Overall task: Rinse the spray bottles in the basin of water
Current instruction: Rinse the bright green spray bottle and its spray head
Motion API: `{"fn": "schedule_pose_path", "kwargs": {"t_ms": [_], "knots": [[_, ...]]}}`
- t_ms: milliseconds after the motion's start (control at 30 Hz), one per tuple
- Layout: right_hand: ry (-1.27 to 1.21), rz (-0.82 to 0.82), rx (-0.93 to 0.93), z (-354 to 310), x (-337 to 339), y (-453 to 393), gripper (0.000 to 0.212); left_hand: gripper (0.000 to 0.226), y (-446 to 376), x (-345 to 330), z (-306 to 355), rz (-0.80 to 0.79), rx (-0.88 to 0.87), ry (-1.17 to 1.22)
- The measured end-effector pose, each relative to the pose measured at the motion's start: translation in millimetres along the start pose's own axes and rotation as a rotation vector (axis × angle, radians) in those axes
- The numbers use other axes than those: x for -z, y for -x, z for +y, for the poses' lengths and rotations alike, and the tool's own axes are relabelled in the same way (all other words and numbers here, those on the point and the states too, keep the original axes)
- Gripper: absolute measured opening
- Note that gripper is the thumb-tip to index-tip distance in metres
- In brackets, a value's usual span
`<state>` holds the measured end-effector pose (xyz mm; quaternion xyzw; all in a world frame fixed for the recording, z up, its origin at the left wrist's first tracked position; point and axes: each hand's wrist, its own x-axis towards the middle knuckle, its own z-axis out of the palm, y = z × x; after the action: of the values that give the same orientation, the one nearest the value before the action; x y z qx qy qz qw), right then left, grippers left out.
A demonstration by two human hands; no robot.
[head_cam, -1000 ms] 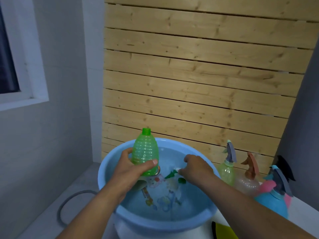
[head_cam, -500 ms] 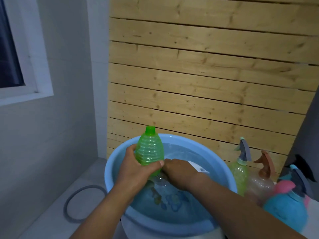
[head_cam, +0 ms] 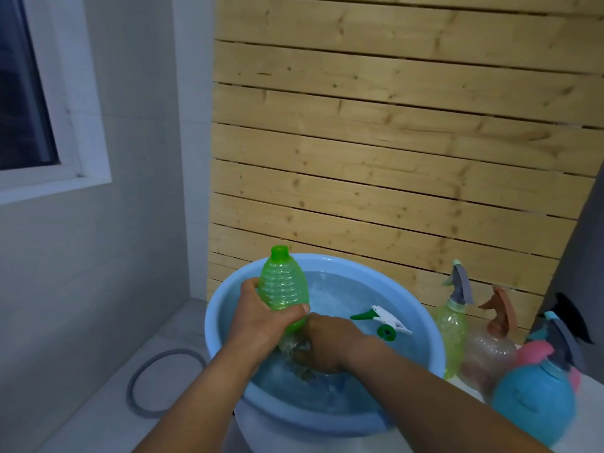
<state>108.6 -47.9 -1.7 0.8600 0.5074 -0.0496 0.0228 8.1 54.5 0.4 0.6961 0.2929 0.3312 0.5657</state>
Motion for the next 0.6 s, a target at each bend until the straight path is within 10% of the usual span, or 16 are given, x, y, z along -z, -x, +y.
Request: {"fn": "schedule_pose_path", "kwargs": {"t_ms": [367,600], "knots": [[0.02,-0.223,-0.067,-16,-7,0,0.038,0.074,2,3,1,0.012,-0.021,0.043],[-0.142,-0.055,-0.108,-14,-1,2,0.023,0.081,1,3,1,-0.008,-0.024,0.019]]}}
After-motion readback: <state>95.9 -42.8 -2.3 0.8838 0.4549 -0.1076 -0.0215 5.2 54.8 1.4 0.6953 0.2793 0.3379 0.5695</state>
